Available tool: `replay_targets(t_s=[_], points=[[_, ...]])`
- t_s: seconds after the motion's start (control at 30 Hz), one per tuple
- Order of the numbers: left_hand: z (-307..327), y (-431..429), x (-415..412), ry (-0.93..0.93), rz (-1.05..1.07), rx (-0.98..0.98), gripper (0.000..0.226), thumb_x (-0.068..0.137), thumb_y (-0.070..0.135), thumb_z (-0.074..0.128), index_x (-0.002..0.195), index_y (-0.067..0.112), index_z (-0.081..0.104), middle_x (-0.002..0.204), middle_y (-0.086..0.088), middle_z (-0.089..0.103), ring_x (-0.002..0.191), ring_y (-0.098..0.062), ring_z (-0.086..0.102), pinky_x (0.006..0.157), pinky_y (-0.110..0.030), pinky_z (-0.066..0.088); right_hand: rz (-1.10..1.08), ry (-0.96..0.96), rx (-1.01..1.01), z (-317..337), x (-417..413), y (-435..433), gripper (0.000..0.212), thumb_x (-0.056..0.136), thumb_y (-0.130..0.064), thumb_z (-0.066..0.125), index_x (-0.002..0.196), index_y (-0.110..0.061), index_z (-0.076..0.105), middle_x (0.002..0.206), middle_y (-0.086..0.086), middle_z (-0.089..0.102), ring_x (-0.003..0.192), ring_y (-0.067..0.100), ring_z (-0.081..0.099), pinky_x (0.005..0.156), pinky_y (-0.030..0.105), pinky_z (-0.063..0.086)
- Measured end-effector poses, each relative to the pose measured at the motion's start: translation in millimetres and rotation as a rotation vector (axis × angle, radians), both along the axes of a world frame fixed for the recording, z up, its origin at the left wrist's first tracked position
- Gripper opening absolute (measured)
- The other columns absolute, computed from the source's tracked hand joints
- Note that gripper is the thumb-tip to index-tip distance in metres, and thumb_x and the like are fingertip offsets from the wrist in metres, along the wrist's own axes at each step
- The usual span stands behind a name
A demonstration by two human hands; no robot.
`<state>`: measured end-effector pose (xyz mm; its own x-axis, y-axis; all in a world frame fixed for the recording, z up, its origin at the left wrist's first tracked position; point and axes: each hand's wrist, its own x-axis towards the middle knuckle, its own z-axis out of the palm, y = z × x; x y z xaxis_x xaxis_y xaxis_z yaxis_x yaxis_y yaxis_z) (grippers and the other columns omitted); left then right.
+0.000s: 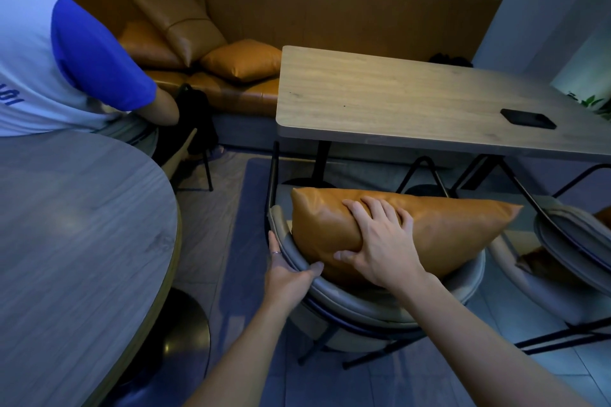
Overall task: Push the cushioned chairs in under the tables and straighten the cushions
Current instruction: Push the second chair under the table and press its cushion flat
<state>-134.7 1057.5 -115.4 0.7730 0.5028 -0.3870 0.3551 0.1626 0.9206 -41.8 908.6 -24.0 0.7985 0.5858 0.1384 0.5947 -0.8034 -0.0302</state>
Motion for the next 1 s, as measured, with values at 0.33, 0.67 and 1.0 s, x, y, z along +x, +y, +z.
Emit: replay_targets(t_s=[0.33,0.67,1.0], points=[[-2.1,-1.3,3.8,0.009,0.033,-0.04,0.128,0.073,0.028,0.087,0.157,0.045,-0.008,0.163,-0.005,0.032,0.144,-0.033,0.038,0.112,-0.055,0.039,0.027,0.026,0.012,1.4,5.1,-2.2,0.094,0.076,-0.07,0.07,0.155,-0.033,0.035,0.158,0.004,0.042,0.147,0.029,0.033,0.118,0.054,0.017],[-4.3,-4.0,5.4,-0.006,0.029,-0.084,0.126,0.076,0.028,0.086,0.156,0.048,-0.009,0.166,0.0,0.025,0.147,-0.032,0.033,0.111,-0.06,0.037,0.044,0.021,0.008,0.2,7.0,-4.9,0.095,0.076,-0.069,0.07,0.156,-0.033,0.032,0.159,0.005,0.04,0.147,0.029,0.033,0.118,0.054,0.017],[31.3,25.9,3.3,0.373,-0.346,0.406,0.109,0.081,0.068,0.062,0.161,0.023,0.004,0.156,-0.007,0.043,0.136,-0.031,0.047,0.107,-0.039,0.042,0.055,0.24,0.013,35.8,3.3,-14.3,0.095,0.092,-0.075,0.045,0.165,-0.034,0.0,0.174,0.006,0.011,0.16,0.025,0.008,0.125,0.054,0.005]])
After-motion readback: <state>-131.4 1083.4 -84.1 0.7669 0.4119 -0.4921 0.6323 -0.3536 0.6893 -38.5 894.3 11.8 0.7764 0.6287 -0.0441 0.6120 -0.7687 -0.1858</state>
